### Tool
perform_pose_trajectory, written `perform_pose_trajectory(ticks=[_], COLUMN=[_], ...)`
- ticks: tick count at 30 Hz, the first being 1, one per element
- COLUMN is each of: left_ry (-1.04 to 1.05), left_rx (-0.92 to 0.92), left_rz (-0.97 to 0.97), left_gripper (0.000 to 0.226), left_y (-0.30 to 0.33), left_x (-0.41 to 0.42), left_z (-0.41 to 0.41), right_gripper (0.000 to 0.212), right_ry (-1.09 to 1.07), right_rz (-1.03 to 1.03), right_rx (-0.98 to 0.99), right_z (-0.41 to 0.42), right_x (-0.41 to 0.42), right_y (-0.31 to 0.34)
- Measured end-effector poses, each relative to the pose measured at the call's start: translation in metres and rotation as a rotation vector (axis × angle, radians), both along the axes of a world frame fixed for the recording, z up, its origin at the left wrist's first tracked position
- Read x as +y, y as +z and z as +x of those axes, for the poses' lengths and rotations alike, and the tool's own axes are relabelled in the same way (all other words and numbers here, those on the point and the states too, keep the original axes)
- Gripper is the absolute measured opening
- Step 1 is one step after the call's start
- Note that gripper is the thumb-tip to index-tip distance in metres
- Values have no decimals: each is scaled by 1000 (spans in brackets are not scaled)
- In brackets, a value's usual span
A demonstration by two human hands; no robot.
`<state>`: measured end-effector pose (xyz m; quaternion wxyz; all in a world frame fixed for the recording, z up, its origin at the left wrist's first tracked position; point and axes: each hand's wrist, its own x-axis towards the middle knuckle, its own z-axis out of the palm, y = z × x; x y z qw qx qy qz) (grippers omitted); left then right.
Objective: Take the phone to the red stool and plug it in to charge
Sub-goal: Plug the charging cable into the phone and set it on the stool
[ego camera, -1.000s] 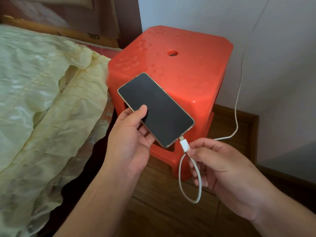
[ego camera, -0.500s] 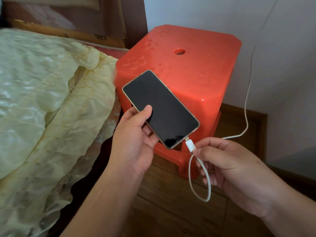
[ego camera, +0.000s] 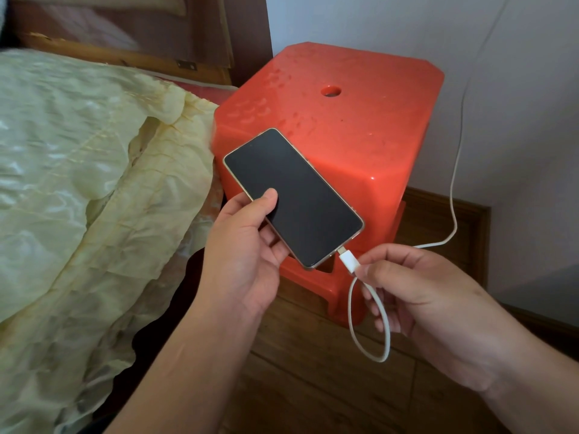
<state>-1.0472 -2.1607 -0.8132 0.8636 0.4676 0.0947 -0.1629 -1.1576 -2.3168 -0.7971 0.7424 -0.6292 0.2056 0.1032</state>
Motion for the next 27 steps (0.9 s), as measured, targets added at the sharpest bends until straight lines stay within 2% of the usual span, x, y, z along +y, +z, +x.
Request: perform_pose_trajectory(ticks=[7, 16, 27], left_ry=[-1, -41, -52], left_rx=[9, -36, 17], left_rz=[-28, 41, 20], left_gripper=[22, 17, 20], left_y=[-1, 1, 6], left_x=[-1, -2, -8], left_z=[-4, -7, -11], right_gripper=[16, 13, 11], right_ry=[-18, 31, -23], right_rz=[5, 37, 37], right_rx=[-3, 12, -52], right_z=[-2, -2, -2], right_x=[2, -2, -5], right_y=[0, -2, -7])
